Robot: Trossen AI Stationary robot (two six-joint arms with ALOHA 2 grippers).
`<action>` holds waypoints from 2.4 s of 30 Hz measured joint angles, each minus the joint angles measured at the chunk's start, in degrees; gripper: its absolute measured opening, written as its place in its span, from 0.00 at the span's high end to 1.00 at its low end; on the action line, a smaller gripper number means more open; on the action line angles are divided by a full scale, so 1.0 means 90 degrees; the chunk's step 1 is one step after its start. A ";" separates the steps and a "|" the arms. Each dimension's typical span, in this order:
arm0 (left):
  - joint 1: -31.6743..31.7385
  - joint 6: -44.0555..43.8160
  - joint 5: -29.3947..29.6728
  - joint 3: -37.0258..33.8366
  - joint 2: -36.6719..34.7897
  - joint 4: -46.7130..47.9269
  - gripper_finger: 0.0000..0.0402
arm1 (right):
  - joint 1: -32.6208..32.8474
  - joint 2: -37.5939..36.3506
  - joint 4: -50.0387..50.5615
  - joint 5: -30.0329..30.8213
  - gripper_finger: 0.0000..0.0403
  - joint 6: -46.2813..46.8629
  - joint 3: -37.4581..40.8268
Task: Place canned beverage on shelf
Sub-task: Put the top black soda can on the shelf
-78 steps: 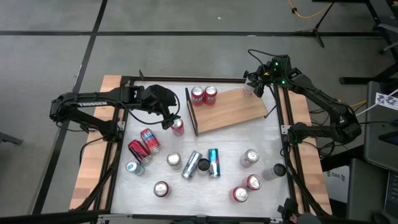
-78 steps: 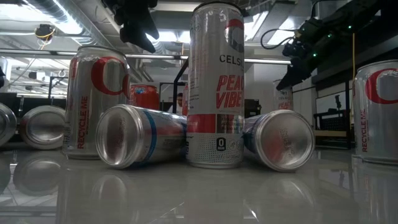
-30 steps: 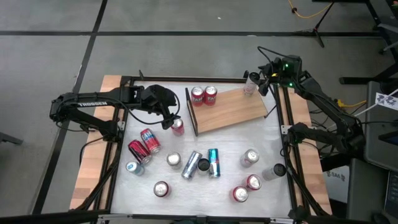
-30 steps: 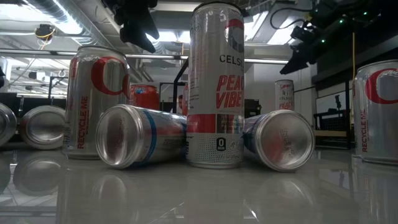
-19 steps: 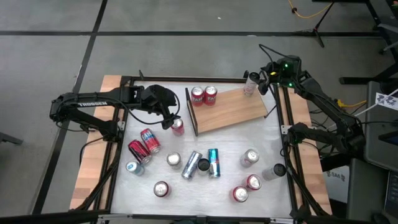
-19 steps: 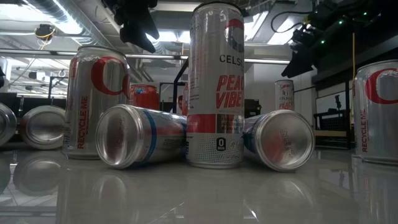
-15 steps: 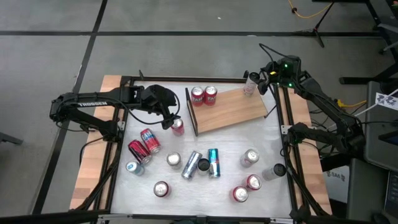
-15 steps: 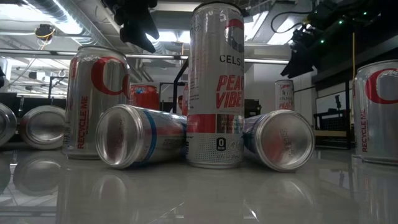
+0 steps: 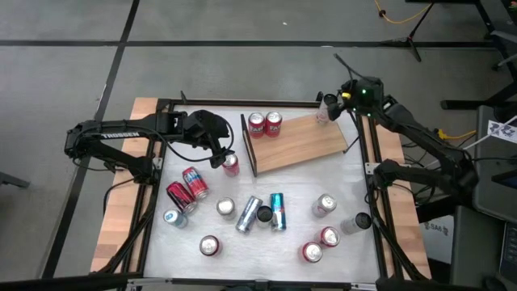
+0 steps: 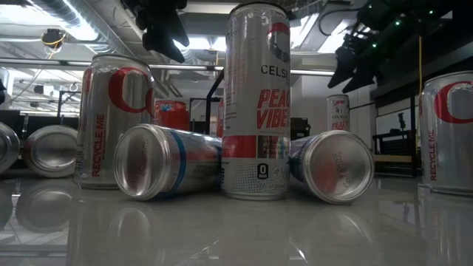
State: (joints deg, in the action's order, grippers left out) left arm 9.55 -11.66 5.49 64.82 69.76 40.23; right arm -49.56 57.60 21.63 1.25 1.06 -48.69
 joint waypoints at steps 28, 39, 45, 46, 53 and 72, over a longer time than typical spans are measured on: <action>-0.0001 0.0000 0.0001 0.0000 -0.0001 0.0001 0.25 | 0.1595 0.0242 0.0002 0.2966 0.16 0.2678 -0.0002; -0.0001 0.0000 0.0001 0.0000 -0.0002 0.0002 0.25 | 0.1592 0.0837 0.0051 0.3303 0.16 0.2691 -0.0002; 0.0001 0.0000 -0.0001 0.0000 0.0000 0.0002 0.25 | 0.1592 0.1020 0.0048 0.3298 0.16 0.2723 -0.0002; -0.0001 0.0000 -0.0001 0.0000 -0.0001 0.0002 0.25 | 0.1590 0.1044 0.0048 0.3299 0.16 0.2725 -0.0002; -0.0001 0.0001 0.0000 0.0000 -0.0002 0.0002 0.25 | 0.1588 0.1202 0.0048 0.3301 0.19 0.2738 -0.0002; 0.0000 0.0002 -0.0001 0.0000 -0.0002 0.0002 0.25 | 0.1588 0.1270 0.0036 0.3407 0.35 0.2145 -0.0002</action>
State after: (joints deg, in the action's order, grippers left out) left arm 9.55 -11.64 5.48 64.82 69.73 40.25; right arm -35.27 69.04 21.96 31.91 20.37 -48.71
